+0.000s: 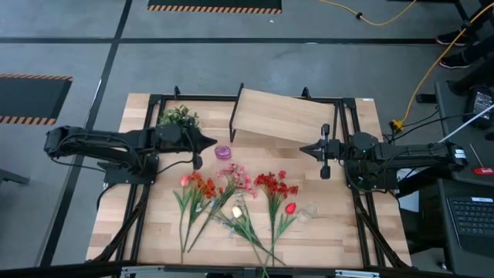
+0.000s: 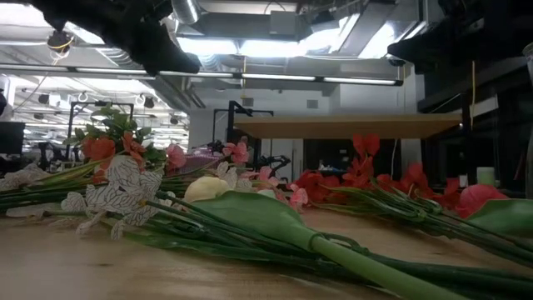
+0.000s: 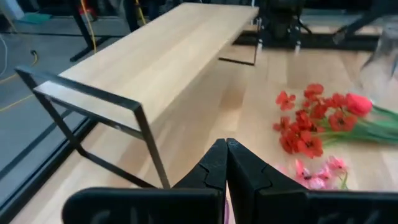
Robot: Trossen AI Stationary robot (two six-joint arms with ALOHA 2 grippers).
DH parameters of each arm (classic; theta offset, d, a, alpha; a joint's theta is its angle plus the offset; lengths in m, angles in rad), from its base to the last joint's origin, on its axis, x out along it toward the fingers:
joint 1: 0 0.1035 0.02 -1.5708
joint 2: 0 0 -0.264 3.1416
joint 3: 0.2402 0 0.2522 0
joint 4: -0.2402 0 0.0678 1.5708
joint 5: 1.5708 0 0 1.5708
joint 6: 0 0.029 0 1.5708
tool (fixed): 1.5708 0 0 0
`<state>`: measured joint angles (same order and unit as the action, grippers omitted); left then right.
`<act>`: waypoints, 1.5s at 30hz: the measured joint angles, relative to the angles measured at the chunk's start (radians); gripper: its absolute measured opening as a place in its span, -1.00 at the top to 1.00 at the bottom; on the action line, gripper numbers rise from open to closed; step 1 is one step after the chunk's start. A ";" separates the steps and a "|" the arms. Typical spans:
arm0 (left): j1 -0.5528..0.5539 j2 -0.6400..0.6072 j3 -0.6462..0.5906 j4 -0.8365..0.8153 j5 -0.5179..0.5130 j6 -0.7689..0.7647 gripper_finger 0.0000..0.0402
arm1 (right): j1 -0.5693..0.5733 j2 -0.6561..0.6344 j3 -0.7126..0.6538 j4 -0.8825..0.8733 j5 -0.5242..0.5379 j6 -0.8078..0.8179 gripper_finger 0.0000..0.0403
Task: Pick and place flowers into a vace then onto a shelf
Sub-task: Put the pink flowers into the purple vase
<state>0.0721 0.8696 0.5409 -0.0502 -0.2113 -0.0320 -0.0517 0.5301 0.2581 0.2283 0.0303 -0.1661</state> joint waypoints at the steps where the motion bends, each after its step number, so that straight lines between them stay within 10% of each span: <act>1: -0.015 0.008 0.011 -0.017 -0.013 0.001 0.99 | 0.000 0.000 0.000 0.000 0.001 0.000 0.94; 26: -0.379 0.319 0.337 -0.463 -0.344 -0.368 0.99 | 0.000 0.000 0.000 0.045 0.002 -0.047 0.94; 45: -0.552 0.670 0.698 -0.820 -0.162 -0.876 0.99 | 0.000 0.000 0.000 0.036 0.002 -0.047 0.94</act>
<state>-0.4797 1.5400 1.2393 -0.8701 -0.3730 -0.9083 -0.0517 0.5299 0.2581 0.2642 0.0319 -0.2131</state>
